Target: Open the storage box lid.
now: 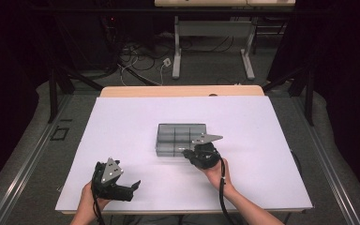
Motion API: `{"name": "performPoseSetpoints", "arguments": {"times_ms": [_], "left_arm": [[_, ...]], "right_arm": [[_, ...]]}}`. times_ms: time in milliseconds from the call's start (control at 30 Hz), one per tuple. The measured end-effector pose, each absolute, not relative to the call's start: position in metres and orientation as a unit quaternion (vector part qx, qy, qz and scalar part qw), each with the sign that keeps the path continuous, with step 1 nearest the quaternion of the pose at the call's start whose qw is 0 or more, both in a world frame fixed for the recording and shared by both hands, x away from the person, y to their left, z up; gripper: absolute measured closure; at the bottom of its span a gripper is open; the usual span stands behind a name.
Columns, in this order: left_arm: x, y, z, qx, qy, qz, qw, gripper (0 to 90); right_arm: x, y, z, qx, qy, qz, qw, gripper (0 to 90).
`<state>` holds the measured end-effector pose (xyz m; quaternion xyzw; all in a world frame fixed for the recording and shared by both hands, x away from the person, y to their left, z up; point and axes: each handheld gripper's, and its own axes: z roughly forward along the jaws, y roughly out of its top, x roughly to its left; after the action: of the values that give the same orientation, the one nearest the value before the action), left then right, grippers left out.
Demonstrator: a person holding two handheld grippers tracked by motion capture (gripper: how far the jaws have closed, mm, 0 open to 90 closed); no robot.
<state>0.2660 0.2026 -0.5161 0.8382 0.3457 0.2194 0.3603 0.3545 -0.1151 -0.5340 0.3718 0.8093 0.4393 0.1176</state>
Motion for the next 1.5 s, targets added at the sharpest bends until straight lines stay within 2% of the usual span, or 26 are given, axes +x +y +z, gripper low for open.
{"name": "performPoseSetpoints", "arguments": {"times_ms": [233, 533, 567, 600, 633, 767, 800, 933, 1067, 1267, 1500], "left_arm": [[0.278, 0.191, -0.514, 0.837, 0.348, 0.223, 0.357, 0.2], [0.311, 0.165, -0.514, 0.842, 0.339, 0.231, 0.35, 1.5], [0.314, 0.161, -0.515, 0.843, 0.342, 0.228, 0.347, 3.6], [0.32, 0.155, -0.515, 0.844, 0.348, 0.229, 0.338, 10.9], [0.32, 0.155, -0.515, 0.844, 0.348, 0.229, 0.338, 14.2], [0.331, 0.143, -0.514, 0.848, 0.344, 0.236, 0.327, 24.9], [0.333, 0.14, -0.514, 0.847, 0.345, 0.24, 0.326, 24.9], [0.341, 0.133, -0.516, 0.85, 0.343, 0.241, 0.318, 40.0], [0.345, 0.128, -0.517, 0.852, 0.338, 0.241, 0.319, 49.8], [0.348, 0.117, -0.521, 0.856, 0.327, 0.248, 0.314, 56.8], [0.349, 0.121, -0.523, 0.846, 0.337, 0.245, 0.333, 59.9]], "right_arm": [[0.354, -0.116, -0.532, 0.371, 0.809, 0.44, 0.116, 86.4], [0.355, -0.117, -0.528, 0.363, 0.81, 0.444, 0.121, 86.5], [0.355, -0.118, -0.528, 0.364, 0.81, 0.443, 0.12, 86.5], [0.355, -0.118, -0.529, 0.362, 0.81, 0.445, 0.122, 86.5], [0.355, -0.118, -0.529, 0.362, 0.81, 0.445, 0.122, 86.5], [0.355, -0.118, -0.529, 0.361, 0.812, 0.441, 0.122, 86.5], [0.355, -0.118, -0.529, 0.361, 0.812, 0.441, 0.122, 86.5], [0.355, -0.118, -0.529, 0.361, 0.811, 0.444, 0.122, 86.5], [0.355, -0.119, -0.529, 0.361, 0.811, 0.443, 0.123, 86.5], [0.355, -0.118, -0.529, 0.361, 0.811, 0.444, 0.123, 86.5], [0.355, -0.118, -0.531, 0.361, 0.814, 0.439, 0.122, 86.3]]}}
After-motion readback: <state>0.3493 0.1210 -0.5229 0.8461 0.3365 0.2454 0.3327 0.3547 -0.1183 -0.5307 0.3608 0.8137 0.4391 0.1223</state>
